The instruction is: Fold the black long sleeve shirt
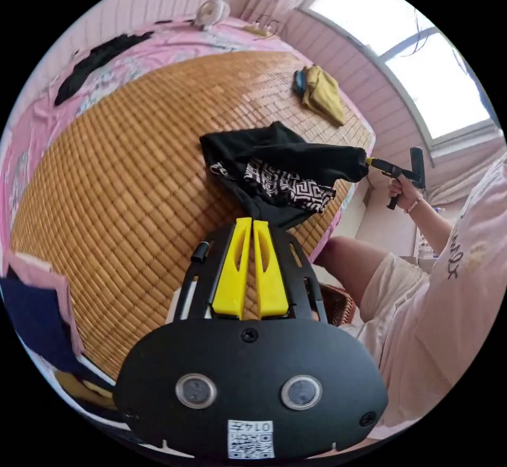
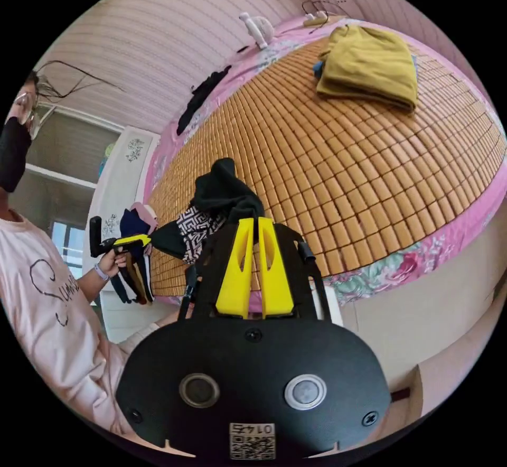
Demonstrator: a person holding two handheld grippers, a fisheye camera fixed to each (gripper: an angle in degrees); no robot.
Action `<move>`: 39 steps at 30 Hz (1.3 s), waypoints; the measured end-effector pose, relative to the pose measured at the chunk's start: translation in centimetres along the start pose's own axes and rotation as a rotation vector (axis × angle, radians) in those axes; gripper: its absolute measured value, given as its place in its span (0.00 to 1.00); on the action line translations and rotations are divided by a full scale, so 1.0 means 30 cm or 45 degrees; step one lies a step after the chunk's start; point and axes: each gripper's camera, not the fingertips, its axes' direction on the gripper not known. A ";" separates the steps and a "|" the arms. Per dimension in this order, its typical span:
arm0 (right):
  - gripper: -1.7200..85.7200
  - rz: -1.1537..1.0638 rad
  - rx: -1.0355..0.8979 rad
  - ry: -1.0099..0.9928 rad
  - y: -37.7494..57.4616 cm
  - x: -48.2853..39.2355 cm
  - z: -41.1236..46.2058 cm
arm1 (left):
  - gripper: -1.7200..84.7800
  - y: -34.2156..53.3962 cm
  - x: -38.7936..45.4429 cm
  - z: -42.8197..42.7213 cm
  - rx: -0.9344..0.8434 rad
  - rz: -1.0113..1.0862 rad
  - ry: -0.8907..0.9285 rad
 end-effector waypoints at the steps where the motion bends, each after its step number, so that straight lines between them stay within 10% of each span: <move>1: 0.03 0.022 -0.151 -0.022 0.038 -0.031 0.139 | 0.01 0.074 -0.006 0.019 -0.031 -0.048 -0.007; 6: 0.03 -0.304 -0.573 0.286 0.080 -0.284 0.510 | 0.01 0.490 -0.012 0.194 -0.202 -0.425 -0.086; 11: 0.03 -0.902 -0.780 0.657 0.122 -0.496 0.777 | 0.01 0.548 -0.020 0.321 -0.238 -0.361 -0.212; 22: 0.02 -1.245 -1.222 0.760 0.059 -0.601 1.027 | 0.01 0.565 -0.018 0.300 -0.417 -0.017 -0.157; 39: 0.02 -1.060 -0.958 0.655 0.039 -0.572 0.995 | 0.01 0.935 0.056 0.110 0.006 -0.120 -0.443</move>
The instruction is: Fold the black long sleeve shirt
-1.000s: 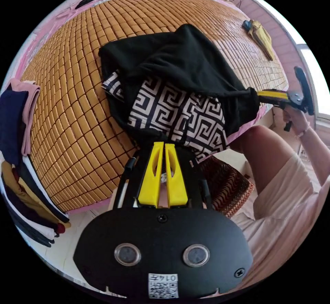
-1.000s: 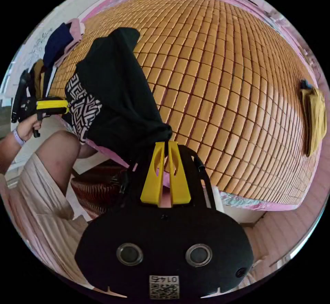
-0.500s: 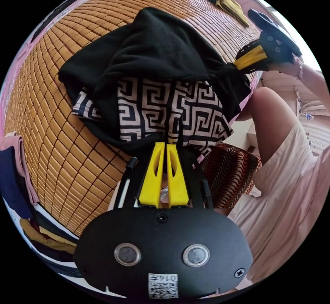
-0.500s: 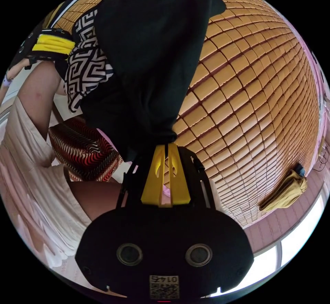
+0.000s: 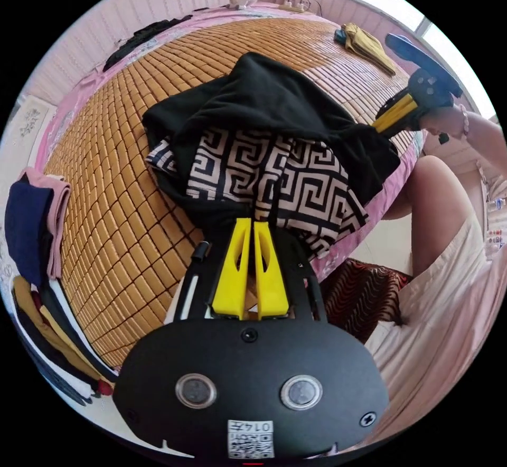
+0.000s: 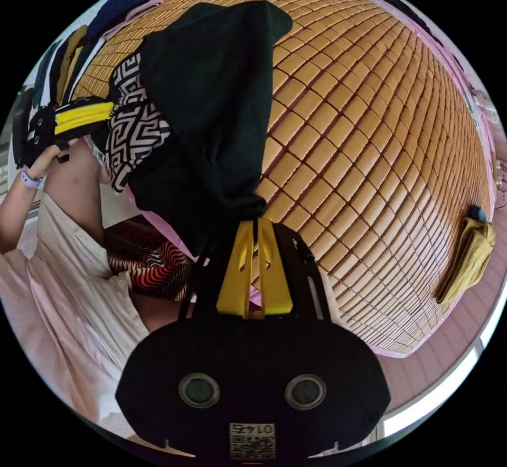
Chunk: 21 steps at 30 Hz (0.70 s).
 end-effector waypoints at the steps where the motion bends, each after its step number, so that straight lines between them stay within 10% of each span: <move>1: 0.02 0.064 0.037 -0.026 0.020 0.007 -0.011 | 0.01 0.021 0.000 -0.009 0.031 -0.020 -0.015; 11: 0.04 0.499 0.494 -0.256 0.479 0.039 -0.115 | 0.01 0.507 -0.197 -0.330 0.297 -0.538 0.167; 21: 0.10 0.631 0.625 -0.171 0.598 -0.042 -0.149 | 0.01 0.680 -0.235 -0.424 0.238 -0.516 0.154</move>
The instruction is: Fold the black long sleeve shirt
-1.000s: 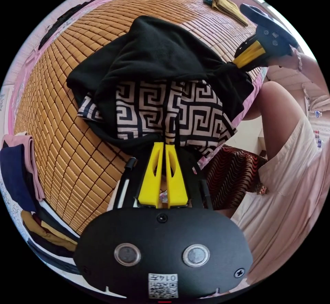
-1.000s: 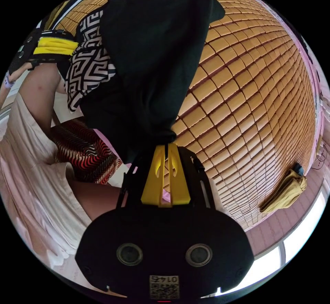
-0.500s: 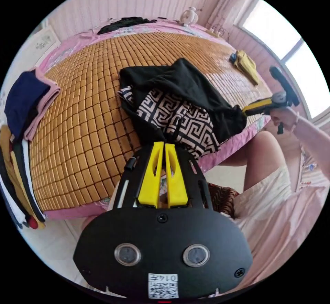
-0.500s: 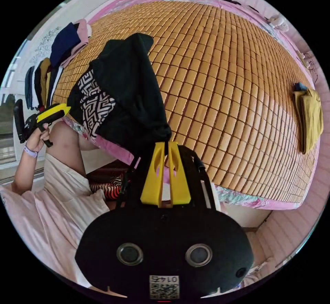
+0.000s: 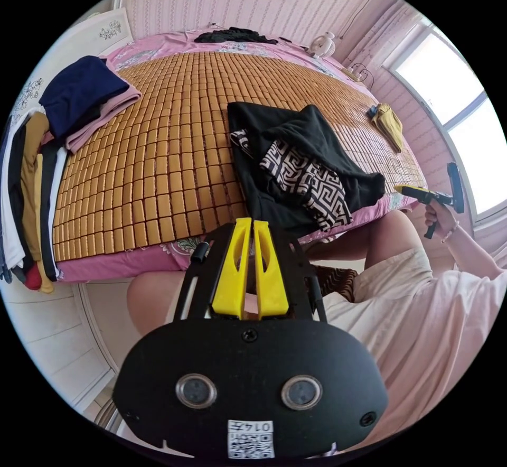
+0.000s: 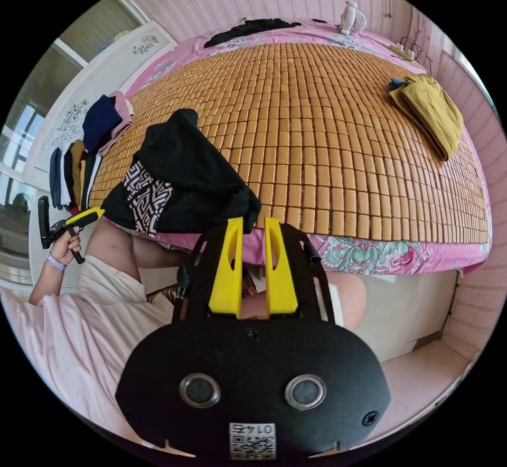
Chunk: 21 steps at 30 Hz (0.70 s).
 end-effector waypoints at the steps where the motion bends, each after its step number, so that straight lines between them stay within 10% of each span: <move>1: 0.12 -0.029 -0.002 -0.005 -0.004 -0.029 0.002 | 0.01 0.000 -0.001 -0.005 -0.004 0.003 -0.007; 21: 0.07 0.074 0.005 0.049 0.116 0.018 -0.189 | 0.01 0.035 -0.089 -0.284 0.010 -0.031 -0.032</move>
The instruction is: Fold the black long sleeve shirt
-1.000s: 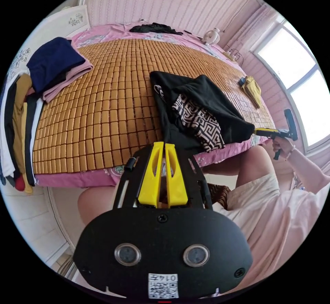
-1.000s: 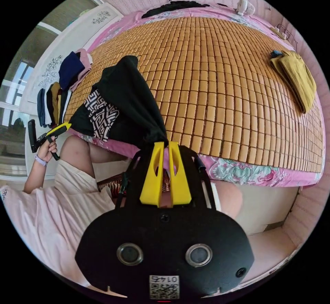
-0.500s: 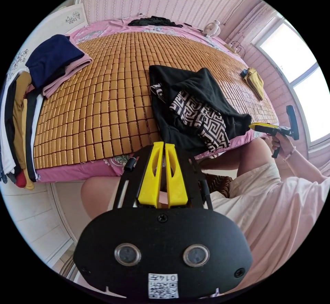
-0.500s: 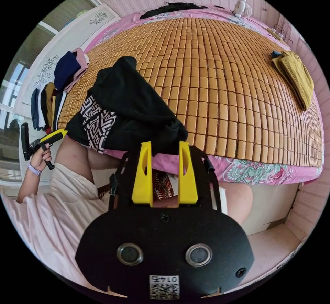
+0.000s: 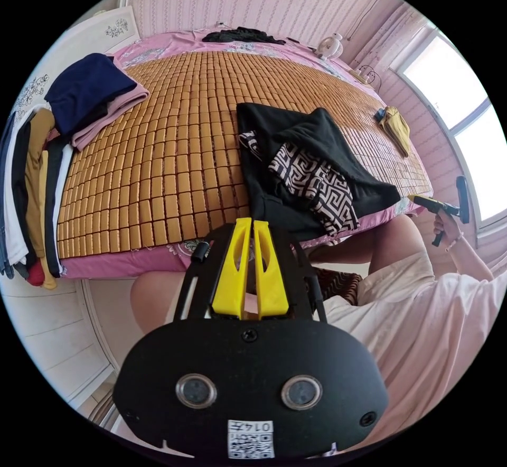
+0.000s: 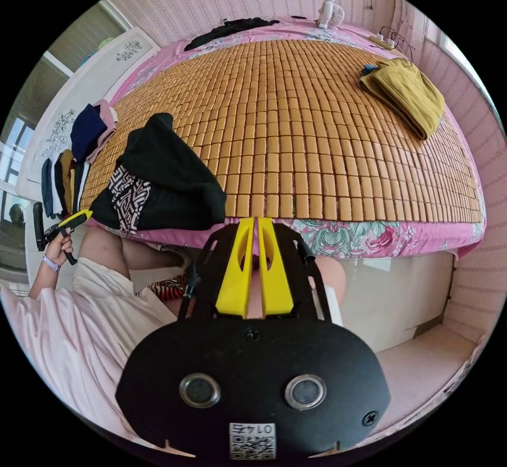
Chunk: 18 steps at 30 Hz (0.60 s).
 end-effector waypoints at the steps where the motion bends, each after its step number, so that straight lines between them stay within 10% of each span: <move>1: 0.10 0.010 0.006 -0.027 0.003 -0.008 -0.006 | 0.01 0.002 0.000 -0.008 -0.001 0.000 0.001; 11: 0.05 -0.074 -0.125 -0.184 -0.045 -0.169 0.020 | 0.01 0.062 -0.010 -0.196 0.053 -0.038 0.058; 18: 0.03 -0.131 0.269 -0.643 -0.120 -0.154 -0.421 | 0.01 0.048 -0.050 -0.629 0.447 -0.003 0.161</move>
